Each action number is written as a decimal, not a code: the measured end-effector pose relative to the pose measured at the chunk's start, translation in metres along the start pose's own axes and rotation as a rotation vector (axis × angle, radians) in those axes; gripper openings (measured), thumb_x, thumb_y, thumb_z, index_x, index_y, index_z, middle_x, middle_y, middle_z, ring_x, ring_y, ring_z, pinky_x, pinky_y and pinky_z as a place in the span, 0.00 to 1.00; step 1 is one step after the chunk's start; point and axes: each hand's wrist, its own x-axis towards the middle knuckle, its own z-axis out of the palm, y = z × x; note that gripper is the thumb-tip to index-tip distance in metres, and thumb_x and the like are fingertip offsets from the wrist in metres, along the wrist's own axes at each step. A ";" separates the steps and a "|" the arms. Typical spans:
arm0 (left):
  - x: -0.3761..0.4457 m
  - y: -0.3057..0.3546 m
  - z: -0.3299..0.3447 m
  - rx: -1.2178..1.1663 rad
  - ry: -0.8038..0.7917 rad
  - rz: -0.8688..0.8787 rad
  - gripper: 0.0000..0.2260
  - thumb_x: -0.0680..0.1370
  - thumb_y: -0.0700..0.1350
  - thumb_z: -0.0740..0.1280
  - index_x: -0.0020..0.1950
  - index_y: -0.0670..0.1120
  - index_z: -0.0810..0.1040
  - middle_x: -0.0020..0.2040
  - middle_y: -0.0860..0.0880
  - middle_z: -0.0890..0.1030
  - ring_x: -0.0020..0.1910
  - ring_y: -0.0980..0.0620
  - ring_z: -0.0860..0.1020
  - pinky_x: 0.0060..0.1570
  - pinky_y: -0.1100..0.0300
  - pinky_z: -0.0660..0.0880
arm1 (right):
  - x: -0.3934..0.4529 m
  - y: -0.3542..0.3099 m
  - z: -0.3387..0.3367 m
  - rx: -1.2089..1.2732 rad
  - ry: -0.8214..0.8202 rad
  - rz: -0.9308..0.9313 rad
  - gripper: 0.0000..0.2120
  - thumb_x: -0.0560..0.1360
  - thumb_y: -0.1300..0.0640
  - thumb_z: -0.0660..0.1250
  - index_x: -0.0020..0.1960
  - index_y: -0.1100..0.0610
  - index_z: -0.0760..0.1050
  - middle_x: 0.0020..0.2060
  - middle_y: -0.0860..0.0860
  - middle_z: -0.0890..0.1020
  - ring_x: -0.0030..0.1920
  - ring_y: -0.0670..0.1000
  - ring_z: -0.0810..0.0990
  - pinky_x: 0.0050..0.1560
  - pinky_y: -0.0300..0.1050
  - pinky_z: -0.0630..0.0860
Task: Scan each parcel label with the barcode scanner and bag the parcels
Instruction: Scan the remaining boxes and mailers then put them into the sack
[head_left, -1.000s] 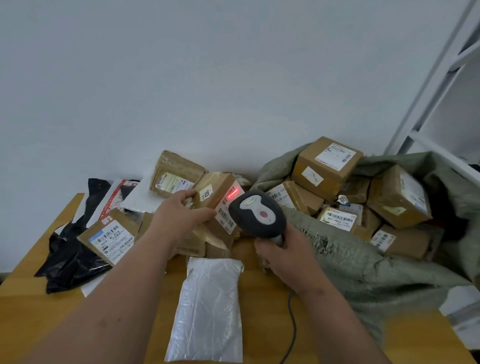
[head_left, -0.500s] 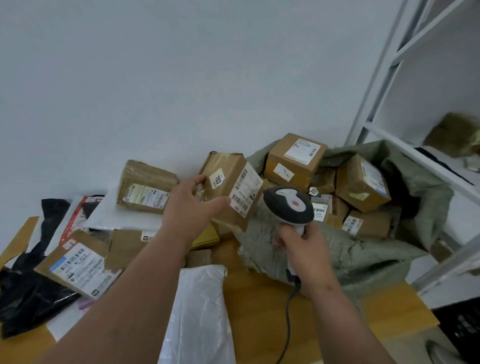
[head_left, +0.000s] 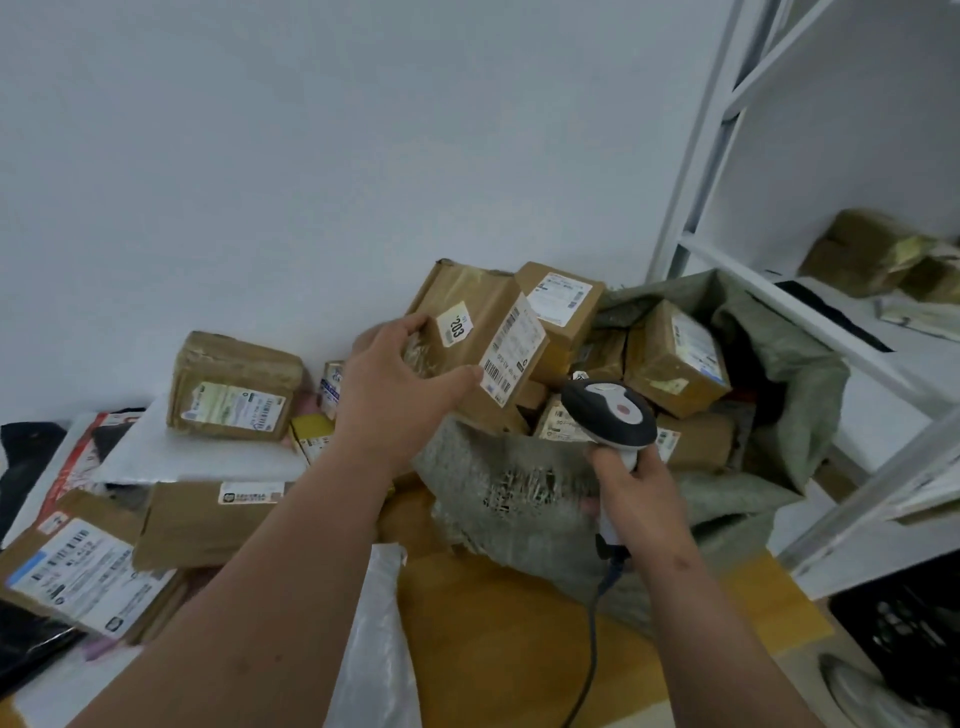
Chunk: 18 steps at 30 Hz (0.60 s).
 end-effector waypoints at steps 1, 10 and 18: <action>0.002 0.008 0.008 0.011 0.014 0.025 0.34 0.66 0.57 0.77 0.70 0.55 0.70 0.61 0.55 0.69 0.62 0.52 0.71 0.63 0.48 0.73 | 0.007 0.002 -0.008 -0.018 -0.003 0.024 0.07 0.74 0.40 0.64 0.51 0.32 0.68 0.46 0.43 0.80 0.47 0.55 0.83 0.55 0.60 0.79; -0.001 0.045 0.099 0.202 -0.111 0.059 0.36 0.68 0.57 0.75 0.74 0.54 0.67 0.72 0.51 0.65 0.71 0.49 0.63 0.69 0.50 0.66 | 0.043 0.027 -0.065 -0.055 -0.020 0.057 0.21 0.77 0.41 0.62 0.68 0.46 0.68 0.46 0.49 0.82 0.40 0.56 0.85 0.50 0.61 0.82; -0.005 0.064 0.160 0.225 -0.243 0.083 0.33 0.69 0.56 0.76 0.68 0.53 0.64 0.65 0.52 0.69 0.65 0.50 0.67 0.59 0.56 0.71 | 0.047 0.014 -0.115 0.311 -0.016 -0.061 0.05 0.80 0.52 0.66 0.51 0.43 0.72 0.34 0.49 0.80 0.30 0.62 0.82 0.33 0.51 0.82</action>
